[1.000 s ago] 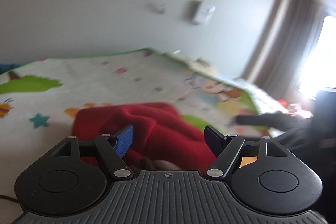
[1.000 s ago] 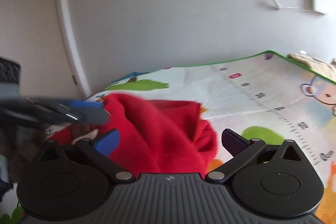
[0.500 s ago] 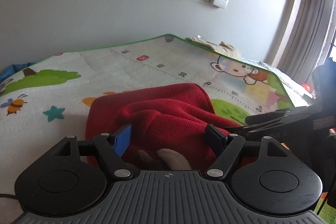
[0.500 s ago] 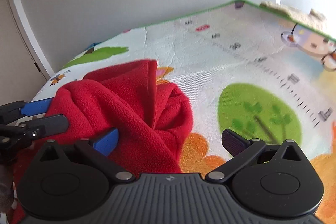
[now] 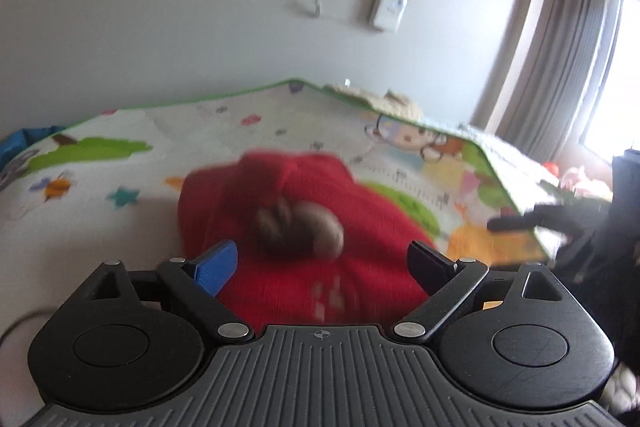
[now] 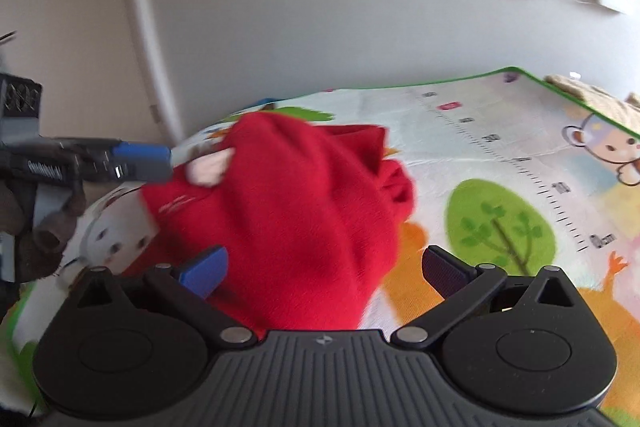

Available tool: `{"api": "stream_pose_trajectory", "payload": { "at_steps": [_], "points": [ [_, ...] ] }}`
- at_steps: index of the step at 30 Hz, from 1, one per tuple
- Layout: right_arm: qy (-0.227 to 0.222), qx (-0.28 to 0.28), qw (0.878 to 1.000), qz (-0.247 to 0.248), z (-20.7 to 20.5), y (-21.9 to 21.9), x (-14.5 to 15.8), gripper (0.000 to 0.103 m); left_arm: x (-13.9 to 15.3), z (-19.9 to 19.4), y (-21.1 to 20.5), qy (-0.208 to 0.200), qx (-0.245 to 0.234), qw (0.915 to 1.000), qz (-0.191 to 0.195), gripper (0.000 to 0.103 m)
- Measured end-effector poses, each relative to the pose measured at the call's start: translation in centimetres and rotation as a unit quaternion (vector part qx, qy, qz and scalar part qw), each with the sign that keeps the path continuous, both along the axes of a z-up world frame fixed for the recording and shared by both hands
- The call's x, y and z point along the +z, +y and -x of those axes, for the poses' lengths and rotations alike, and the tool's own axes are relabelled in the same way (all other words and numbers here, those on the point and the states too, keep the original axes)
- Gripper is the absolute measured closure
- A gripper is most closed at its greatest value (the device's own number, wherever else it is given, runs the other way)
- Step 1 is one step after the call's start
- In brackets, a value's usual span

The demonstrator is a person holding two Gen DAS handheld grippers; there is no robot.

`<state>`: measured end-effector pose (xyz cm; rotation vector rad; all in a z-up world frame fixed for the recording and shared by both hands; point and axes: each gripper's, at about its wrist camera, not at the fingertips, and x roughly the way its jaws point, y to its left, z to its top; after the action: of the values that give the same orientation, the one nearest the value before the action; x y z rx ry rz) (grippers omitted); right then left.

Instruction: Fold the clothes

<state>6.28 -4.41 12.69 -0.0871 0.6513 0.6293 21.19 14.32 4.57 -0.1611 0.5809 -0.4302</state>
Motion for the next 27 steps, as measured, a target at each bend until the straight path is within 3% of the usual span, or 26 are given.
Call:
{"api": "stream_pose_trajectory", "payload": {
  "at_steps": [6, 10, 12, 16, 18, 21, 27],
  "points": [
    [-0.002, 0.058, 0.998, 0.027, 3.6, 1.8, -1.4, 0.0, -3.0, 4.2, 0.2, 0.069, 0.017, 0.9975, 0.006, 0.008],
    [0.0, 0.067, 0.997, 0.04, 5.0, 2.1, -2.5, 0.0, -5.1, 4.5, -0.8, 0.109, 0.03, 0.9936, 0.009, 0.008],
    [0.001, 0.067, 0.997, 0.042, 5.4, 2.0, -2.7, 0.0, -4.6, 4.4, -1.5, 0.102, 0.022, 0.9942, 0.026, 0.008],
    [-0.012, 0.057, 0.997, 0.051, 6.3, 1.3, -2.8, 0.0, -1.7, 4.6, -3.8, 0.065, -0.059, 0.9933, 0.076, 0.008],
    [-0.018, 0.046, 0.997, 0.052, 6.5, 0.7, -2.7, 0.0, -0.9, 4.7, -6.0, 0.047, -0.093, 0.9934, 0.049, 0.008],
    [-0.018, 0.034, 0.998, 0.056, 6.6, 0.0, -2.8, 0.0, -0.7, 5.2, -7.5, 0.031, -0.098, 0.9947, -0.006, 0.008],
    [-0.02, 0.031, 0.998, 0.052, 6.7, -0.6, -3.0, 0.0, -2.7, 6.3, -6.4, 0.071, -0.063, 0.9944, -0.047, 0.008]
  ]
}}
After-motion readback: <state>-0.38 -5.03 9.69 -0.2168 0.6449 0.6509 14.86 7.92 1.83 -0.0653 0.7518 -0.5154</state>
